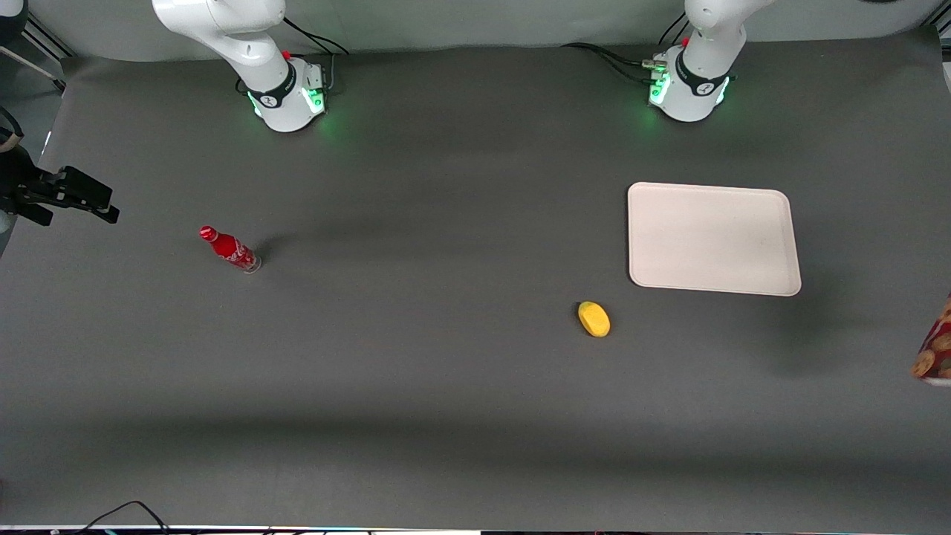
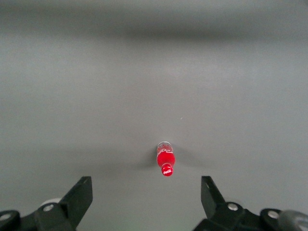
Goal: Place red cookie box on tray
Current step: 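Lift the cookie box and carry it over the white tray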
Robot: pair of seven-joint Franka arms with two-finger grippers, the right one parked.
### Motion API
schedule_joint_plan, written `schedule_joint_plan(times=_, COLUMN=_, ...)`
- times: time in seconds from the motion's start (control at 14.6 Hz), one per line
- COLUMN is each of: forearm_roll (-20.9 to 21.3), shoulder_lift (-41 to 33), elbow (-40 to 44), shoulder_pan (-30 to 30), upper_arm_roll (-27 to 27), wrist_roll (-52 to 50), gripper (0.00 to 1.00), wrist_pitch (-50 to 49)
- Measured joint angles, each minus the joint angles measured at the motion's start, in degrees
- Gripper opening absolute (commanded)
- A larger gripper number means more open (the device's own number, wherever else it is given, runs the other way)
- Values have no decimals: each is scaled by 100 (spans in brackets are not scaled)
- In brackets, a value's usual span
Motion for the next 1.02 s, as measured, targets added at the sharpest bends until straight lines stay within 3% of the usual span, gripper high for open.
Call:
schedule_joint_plan(times=0.2, forearm_roll=-1, shoulder_lift=-351, elbow=-82, shoulder_pan=11, upper_arm_roll=72, wrist_roll=-486, gripper=0, wrist_pitch=-646)
schedule_joint_plan(times=0.55, forearm_roll=-269, shoulder_lift=-732, elbow=-760, shoulder_pan=91, upper_arm_roll=123, wrist_roll=-1570, gripper=0, wrist_pitch=-700)
schedule_joint_plan(times=0.75, forearm_roll=-339, shoulder_lift=-1466, elbow=-1877, shoulder_pan=64, upper_arm_roll=99, wrist_roll=-2441, gripper=0, wrist_pitch=-226)
schedule_joint_plan(times=1.02, forearm_roll=-784, shoulder_lift=-2568, elbow=-4046, shoulder_pan=24, upper_arm_roll=249, wrist_roll=-2854, gripper=0, wrist_pitch=1144)
